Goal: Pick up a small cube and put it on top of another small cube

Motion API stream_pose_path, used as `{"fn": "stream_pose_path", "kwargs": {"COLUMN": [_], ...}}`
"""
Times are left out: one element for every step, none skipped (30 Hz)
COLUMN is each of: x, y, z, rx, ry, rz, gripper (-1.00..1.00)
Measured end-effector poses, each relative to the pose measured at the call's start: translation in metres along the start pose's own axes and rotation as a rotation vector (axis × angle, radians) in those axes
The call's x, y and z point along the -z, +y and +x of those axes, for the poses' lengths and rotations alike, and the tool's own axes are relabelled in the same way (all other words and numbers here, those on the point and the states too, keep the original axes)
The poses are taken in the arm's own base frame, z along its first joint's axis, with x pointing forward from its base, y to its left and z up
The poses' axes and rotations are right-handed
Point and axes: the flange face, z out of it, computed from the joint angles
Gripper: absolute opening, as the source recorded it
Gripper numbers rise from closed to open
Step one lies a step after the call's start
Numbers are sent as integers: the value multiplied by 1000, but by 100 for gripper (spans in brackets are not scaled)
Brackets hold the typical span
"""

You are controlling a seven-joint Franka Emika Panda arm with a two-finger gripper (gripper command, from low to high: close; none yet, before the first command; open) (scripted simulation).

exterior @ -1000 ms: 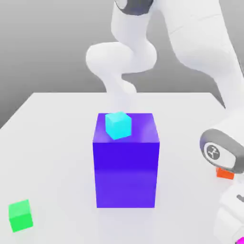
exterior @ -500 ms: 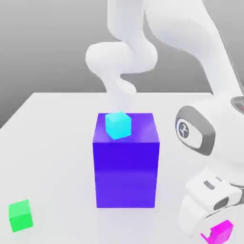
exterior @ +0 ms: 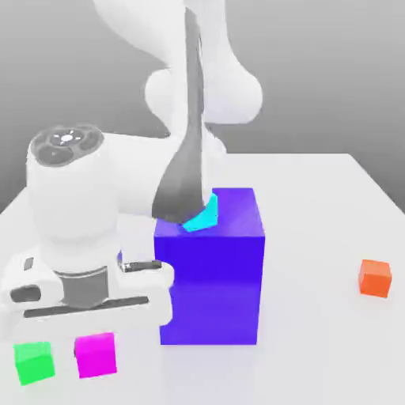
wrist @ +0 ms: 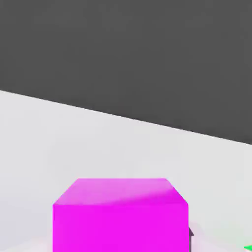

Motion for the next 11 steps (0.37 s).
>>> {"fn": "stream_pose_path", "kwargs": {"x": [2,4,5,-1,-11,-23,-37,-49,-49,-49,-49], "y": [22,43,63,72,76,78,79,79,79,79,79], "z": [2,3,4,4,5,5,5,4,4,4,4], "rx": [-20,-40,-58,-67,-71,-73,-74,-76,-76,-76,-76], "ry": [1,2,4,5,7,7,7,6,6,6,6], "rz": [8,17,25,29,31,32,32,32,32,32,32], "gripper": [-100,-100,-100,-100,-100,-100,-100,100,100,100,100]}}
